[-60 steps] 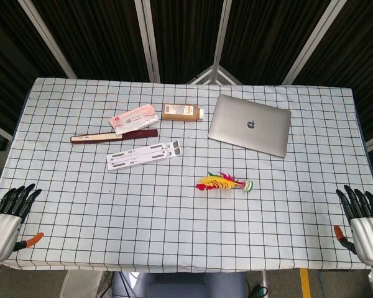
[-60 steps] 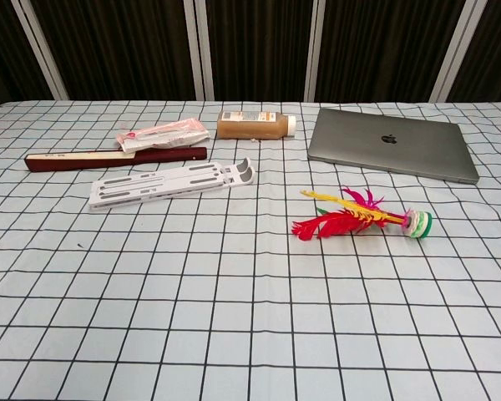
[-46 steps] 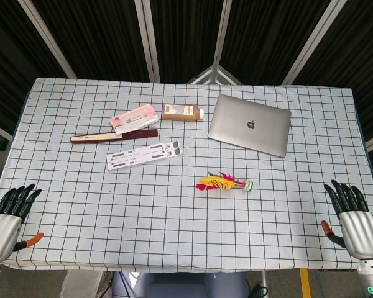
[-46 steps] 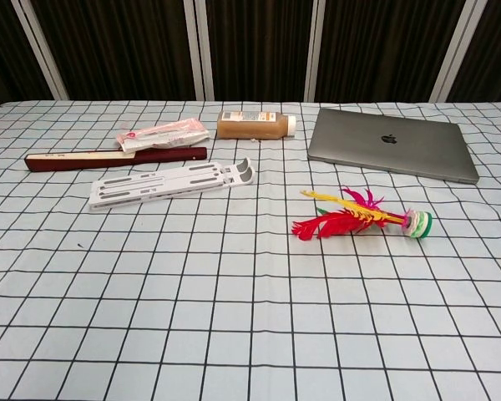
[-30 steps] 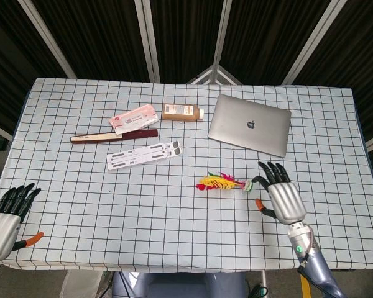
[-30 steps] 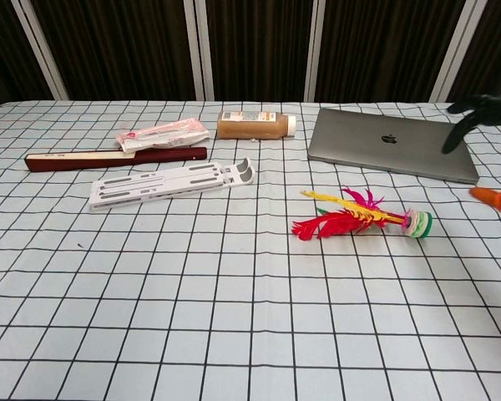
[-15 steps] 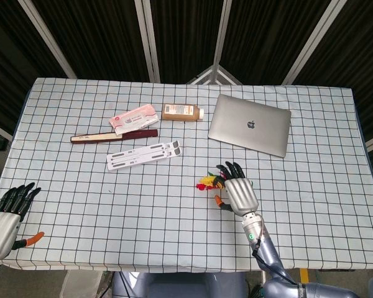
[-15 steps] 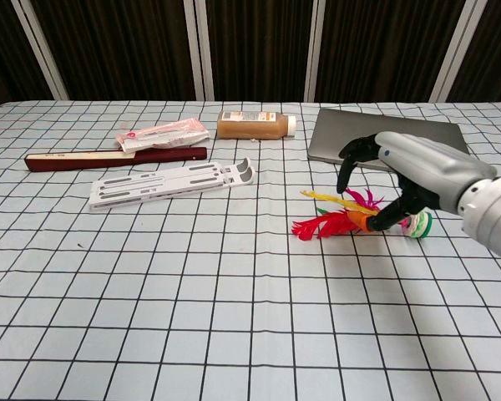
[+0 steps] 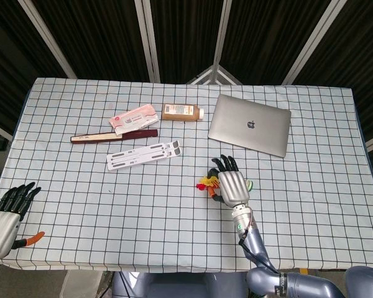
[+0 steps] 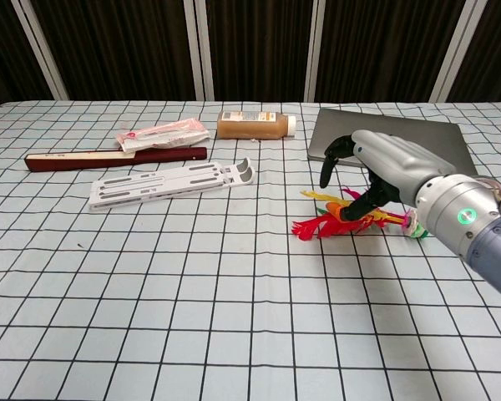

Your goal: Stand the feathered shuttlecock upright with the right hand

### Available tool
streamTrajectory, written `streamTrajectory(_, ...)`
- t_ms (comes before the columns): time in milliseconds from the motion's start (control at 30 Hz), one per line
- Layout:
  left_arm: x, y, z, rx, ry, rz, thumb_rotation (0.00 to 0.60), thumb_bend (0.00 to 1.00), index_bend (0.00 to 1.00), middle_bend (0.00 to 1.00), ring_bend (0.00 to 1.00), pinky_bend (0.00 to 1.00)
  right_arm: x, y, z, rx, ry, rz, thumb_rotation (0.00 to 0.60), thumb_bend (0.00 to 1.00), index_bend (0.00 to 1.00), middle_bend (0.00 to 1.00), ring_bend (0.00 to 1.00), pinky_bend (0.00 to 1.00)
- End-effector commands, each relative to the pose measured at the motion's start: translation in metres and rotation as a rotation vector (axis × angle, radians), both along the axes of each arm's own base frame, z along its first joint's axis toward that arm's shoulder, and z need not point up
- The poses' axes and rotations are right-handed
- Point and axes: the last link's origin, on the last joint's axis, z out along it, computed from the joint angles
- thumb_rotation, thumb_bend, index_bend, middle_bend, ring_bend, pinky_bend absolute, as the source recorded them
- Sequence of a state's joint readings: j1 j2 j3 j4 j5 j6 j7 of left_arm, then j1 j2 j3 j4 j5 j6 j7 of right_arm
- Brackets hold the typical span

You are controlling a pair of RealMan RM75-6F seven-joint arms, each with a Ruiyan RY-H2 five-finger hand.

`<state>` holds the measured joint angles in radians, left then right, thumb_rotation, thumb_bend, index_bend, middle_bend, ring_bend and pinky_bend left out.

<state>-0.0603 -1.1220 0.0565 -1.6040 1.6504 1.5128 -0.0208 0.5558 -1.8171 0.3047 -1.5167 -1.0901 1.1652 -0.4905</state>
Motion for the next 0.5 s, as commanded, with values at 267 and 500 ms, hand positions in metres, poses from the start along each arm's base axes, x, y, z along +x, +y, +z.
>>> streamTrajectory(267,0.001,0.000,0.000,-0.001,-0.006,0.000,0.600,0.00,0.00,0.00,0.00,0.00,0.001,-0.002,-0.011,0.002,-0.008,-0.016,0.600,0.41,0.55,0.24,0.00,0.00)
streamTrajectory(500,0.001,0.001,0.000,-0.003,-0.010,0.003,0.600,0.00,0.00,0.00,0.00,0.00,0.001,-0.006,-0.015,-0.010,-0.010,-0.022,0.600,0.40,0.59,0.26,0.01,0.00)
